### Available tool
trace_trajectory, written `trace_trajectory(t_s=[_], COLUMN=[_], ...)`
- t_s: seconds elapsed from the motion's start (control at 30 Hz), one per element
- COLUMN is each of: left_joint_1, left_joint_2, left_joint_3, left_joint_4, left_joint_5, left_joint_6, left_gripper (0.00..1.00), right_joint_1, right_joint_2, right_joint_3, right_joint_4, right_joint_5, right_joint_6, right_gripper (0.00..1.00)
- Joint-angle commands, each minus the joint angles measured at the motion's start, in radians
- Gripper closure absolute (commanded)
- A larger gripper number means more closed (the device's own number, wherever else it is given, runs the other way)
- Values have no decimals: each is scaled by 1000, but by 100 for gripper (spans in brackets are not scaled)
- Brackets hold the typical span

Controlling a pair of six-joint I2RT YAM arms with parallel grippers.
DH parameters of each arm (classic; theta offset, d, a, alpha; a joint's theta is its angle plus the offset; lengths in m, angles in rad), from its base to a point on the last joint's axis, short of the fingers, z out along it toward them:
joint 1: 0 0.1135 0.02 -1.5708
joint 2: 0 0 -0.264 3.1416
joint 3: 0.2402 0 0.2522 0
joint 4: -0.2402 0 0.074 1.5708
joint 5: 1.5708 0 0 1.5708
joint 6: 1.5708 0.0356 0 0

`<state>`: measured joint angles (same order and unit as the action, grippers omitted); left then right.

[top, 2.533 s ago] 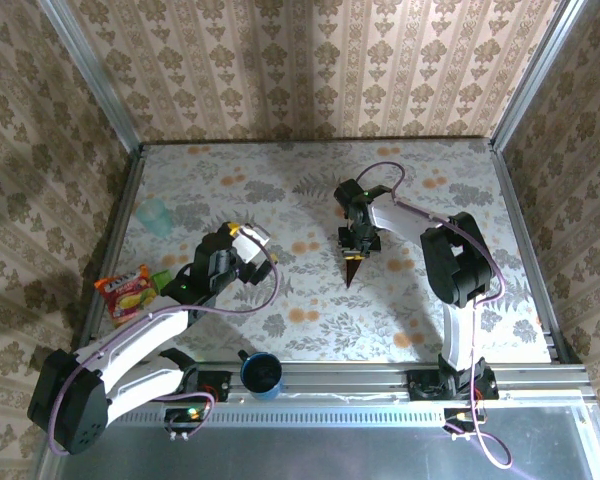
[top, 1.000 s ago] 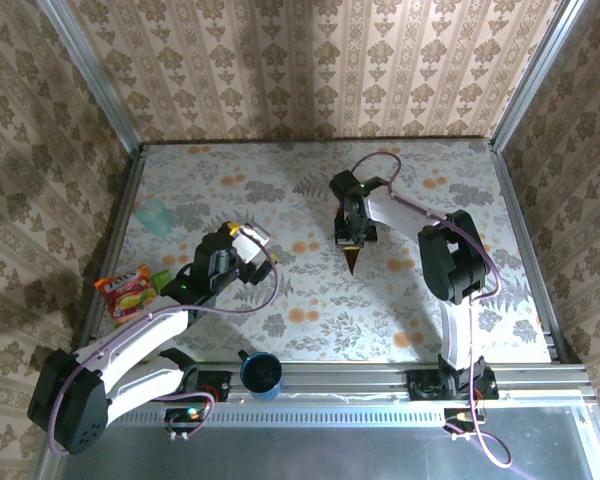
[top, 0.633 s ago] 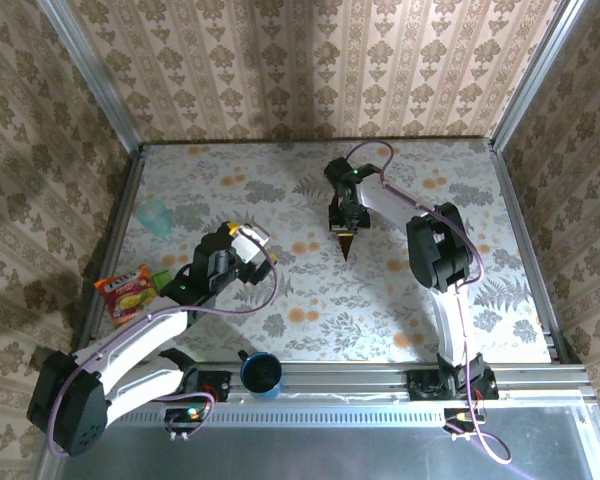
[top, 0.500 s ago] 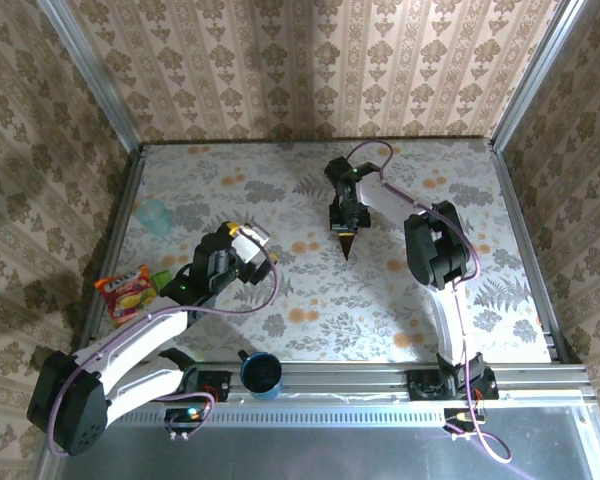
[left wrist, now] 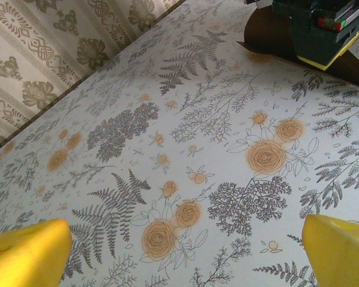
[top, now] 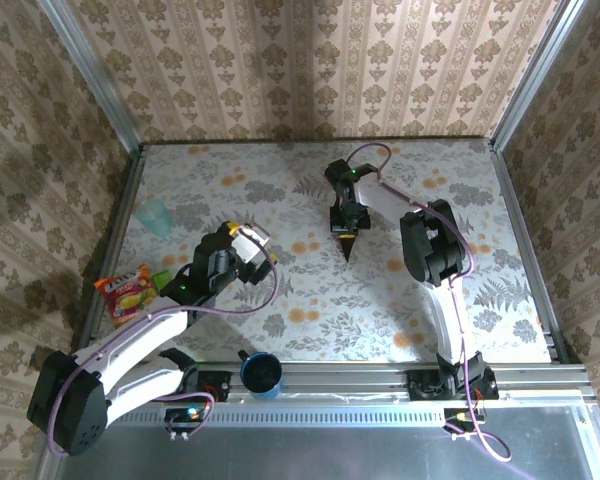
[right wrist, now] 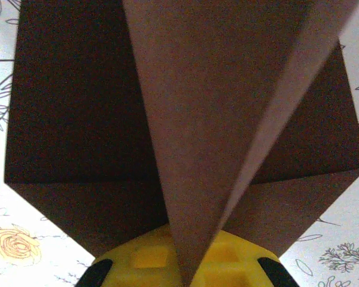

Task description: Fold a paper plane with a square sheet of paper (fold left side to right side)

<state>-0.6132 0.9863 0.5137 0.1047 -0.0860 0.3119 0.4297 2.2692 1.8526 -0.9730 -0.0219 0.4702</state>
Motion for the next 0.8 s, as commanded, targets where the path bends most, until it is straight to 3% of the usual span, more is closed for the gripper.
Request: trace_trajectory(t_s=[0.0,0.77], left_joint_1=[6,6], left_joint_2=[-7,-14], left_joint_3=[20,20], left_joint_4=[-4,-7], left_joint_5=[12,10], left_joint_6=[20,23], left_gripper=[0,0], right_joint_1=[-3,-4], right_joint_2=[33,17], right_joint_3=[10,-87], right_joint_4=[-25,53], right_joint_5=[-8,6], right_joint_6=[-1,36], right_gripper=[92,71])
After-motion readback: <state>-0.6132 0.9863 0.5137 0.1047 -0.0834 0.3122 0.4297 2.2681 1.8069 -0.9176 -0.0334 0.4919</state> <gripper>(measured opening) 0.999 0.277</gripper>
